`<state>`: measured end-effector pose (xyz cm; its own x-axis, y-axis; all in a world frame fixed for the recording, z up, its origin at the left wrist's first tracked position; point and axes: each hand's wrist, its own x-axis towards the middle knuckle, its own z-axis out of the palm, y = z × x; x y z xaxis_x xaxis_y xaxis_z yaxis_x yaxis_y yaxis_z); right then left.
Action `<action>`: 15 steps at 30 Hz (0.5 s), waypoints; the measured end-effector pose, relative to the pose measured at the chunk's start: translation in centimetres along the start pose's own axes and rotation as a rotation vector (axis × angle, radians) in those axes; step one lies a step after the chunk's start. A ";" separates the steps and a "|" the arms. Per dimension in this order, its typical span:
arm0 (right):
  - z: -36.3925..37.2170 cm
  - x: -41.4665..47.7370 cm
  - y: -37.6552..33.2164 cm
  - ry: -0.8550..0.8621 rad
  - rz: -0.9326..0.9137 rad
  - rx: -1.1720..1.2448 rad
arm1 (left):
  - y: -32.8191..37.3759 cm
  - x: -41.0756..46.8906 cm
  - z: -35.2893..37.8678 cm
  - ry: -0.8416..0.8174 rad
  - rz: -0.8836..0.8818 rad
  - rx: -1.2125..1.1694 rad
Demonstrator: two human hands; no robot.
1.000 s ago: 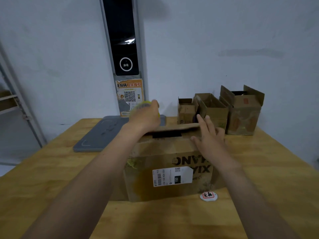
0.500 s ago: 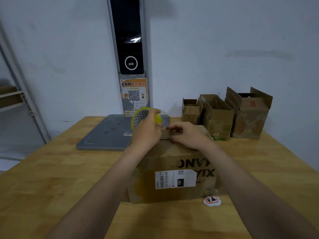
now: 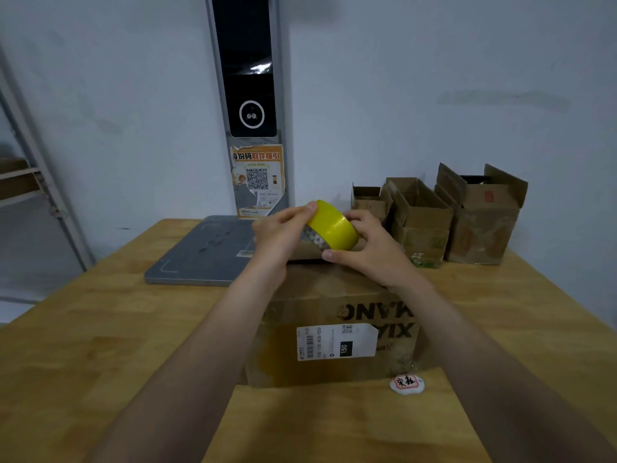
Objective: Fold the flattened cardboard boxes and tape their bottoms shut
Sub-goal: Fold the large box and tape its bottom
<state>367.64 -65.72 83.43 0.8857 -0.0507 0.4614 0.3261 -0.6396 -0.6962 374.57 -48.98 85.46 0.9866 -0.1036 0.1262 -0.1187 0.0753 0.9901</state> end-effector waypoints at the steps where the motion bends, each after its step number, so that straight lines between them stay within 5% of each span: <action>1: 0.1 0.0 -0.2 0.012 0.005 0.031 | -0.1 0.1 -0.2 0.010 0.011 0.007; 15: 2.4 2.3 -0.2 0.055 0.083 -0.340 | -1.0 2.4 -1.4 -0.035 -0.202 0.016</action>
<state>370.37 -63.84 83.28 0.8825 -0.1487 0.4463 0.1169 -0.8496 -0.5143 377.23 -47.88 84.67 0.9860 -0.1499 -0.0736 0.0796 0.0340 0.9963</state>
